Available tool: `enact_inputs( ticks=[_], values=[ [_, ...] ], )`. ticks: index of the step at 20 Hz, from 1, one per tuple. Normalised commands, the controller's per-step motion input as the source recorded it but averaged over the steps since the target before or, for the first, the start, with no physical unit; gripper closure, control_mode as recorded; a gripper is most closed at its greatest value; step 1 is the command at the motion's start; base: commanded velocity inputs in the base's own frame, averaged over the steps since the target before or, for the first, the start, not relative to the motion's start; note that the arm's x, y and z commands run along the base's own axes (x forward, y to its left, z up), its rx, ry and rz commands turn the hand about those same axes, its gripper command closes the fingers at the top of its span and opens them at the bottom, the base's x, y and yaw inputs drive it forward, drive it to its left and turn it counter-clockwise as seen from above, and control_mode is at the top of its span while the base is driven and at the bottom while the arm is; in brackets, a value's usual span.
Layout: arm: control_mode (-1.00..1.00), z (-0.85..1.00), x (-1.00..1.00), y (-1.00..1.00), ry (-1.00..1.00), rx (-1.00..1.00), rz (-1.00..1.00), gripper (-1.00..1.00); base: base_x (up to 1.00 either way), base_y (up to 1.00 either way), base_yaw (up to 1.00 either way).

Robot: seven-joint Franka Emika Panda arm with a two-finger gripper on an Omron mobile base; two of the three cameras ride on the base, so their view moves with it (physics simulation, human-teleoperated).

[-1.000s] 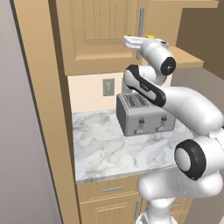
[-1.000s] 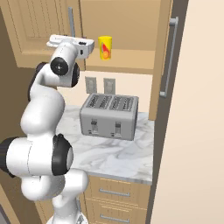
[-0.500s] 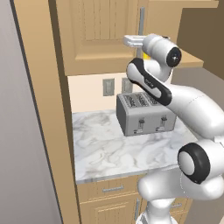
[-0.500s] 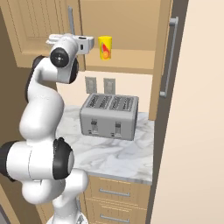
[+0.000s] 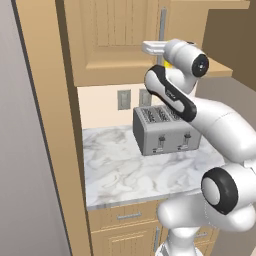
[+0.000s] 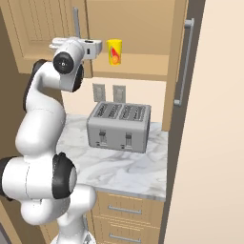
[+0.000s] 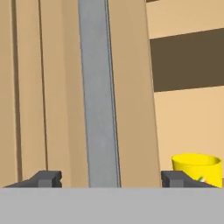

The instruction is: Open the cabinet directly in front. Then move the liquor and the cup to the dining counter with the candle on it.

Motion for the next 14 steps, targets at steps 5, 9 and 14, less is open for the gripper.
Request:
enact_inputs(
  ticks=[5,9,14],
  values=[
    [-1.0,0.04,-0.56,0.39,0.08,0.0,-0.06,1.0,0.0,0.0,0.0],
    [-1.0,0.02,-0.72,0.41,0.1,0.0,-0.04,1.0,0.0,0.0,0.0],
    [-1.0,0.0,-0.75,0.49,0.11,0.0,-0.04,1.0,0.0,0.0,0.0]
  ],
)
